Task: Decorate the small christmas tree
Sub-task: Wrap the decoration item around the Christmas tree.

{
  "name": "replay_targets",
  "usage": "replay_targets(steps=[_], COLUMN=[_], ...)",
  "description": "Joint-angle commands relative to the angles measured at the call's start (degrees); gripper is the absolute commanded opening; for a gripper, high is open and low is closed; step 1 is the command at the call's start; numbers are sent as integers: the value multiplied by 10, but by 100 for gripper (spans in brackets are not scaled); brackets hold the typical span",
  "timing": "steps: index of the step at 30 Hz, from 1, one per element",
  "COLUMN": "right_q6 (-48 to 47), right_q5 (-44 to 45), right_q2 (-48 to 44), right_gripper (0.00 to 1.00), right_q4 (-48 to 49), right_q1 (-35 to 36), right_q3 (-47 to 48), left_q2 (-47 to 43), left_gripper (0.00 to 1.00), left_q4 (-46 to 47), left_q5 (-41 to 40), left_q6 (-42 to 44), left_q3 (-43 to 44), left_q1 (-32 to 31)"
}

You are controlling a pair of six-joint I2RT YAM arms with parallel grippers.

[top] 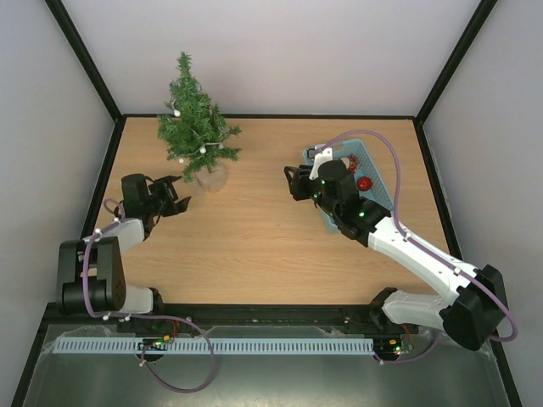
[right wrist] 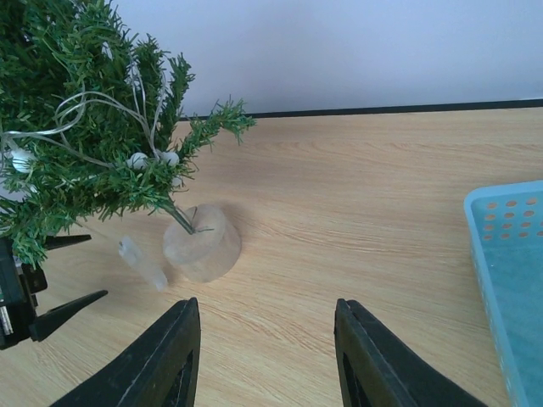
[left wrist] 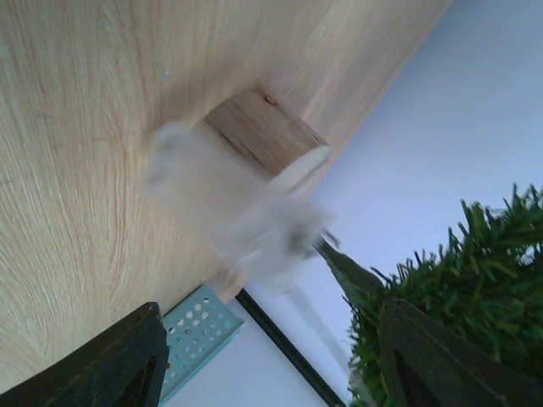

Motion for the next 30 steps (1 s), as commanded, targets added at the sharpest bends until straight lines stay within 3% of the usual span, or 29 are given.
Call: replay_targets(steps=[1, 8, 19, 30], right_q6=[-12, -17, -24, -36], right_q5=[9, 14, 19, 20], right_q2=[4, 4, 11, 21], right_gripper=[42, 42, 42, 42], right_q4=[21, 19, 24, 33], right_q1=[1, 1, 1, 1], right_q3=[7, 6, 2, 4], left_q2=[42, 131, 176, 165], left_gripper=[68, 66, 67, 67], left_q4=[50, 184, 207, 195], left_q5=[14, 51, 49, 50], left_q6=[-26, -63, -68, -70], left_q3=[1, 1, 28, 15], left_q1=[0, 0, -23, -38])
